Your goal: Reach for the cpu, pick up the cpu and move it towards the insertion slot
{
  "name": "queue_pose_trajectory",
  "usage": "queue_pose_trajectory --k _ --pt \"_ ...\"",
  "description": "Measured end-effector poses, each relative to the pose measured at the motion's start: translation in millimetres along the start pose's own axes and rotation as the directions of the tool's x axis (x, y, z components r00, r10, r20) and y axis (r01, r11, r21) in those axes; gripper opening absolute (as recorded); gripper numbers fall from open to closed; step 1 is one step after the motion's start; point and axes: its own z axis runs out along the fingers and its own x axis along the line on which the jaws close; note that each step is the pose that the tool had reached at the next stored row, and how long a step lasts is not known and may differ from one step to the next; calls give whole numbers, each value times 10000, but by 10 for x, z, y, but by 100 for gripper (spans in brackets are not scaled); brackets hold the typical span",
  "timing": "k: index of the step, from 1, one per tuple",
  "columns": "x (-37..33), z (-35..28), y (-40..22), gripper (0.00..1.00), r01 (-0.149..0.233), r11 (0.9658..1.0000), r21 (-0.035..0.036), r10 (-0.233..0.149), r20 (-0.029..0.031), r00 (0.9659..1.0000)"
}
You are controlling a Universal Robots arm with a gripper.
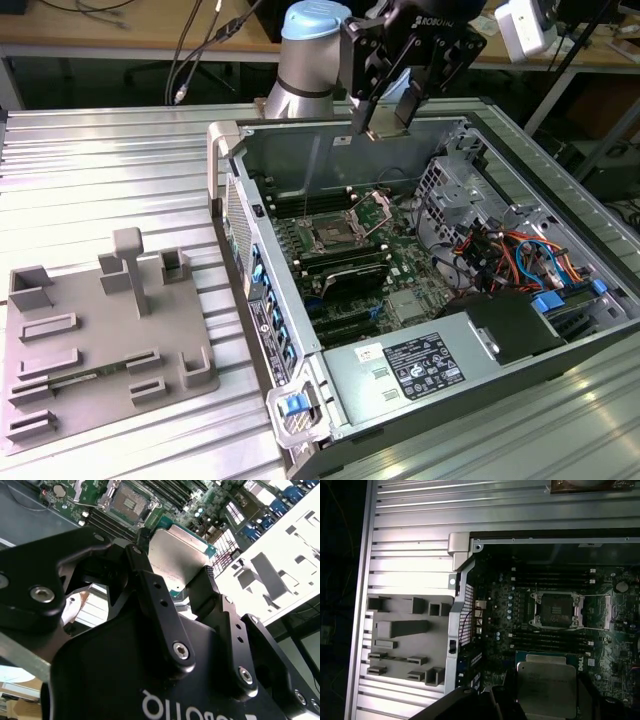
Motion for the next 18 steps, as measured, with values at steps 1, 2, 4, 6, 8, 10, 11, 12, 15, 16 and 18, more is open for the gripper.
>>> queue_pose_trajectory --k 1,2,4,6,8,10,11,12,15,16,18 --pt "-13 2 19 55 1 10000 0 -1 0 10000" --pt "-30 4 43 55 0 10000 -1 0 0 10000" --pt "-70 7 90 55 2 10000 0 -2 -1 10000" --pt "-97 10 128 55 -1 10000 0 1 -1 10000" --pt "-143 17 198 55 -5 10000 0 5 0 10000" --pt "-152 23 246 55 -66 10000 0 66 4 10000" --pt "-156 26 271 55 -95 10000 -1 95 6 10000" --pt "-158 28 288 55 -110 9999 -2 110 8 9999" --pt "-167 32 336 55 -152 9999 -2 152 10 9999" --pt "-169 33 346 55 -159 9999 -2 159 11 9999" --pt "-177 35 378 55 -181 9998 -2 181 12 9998"
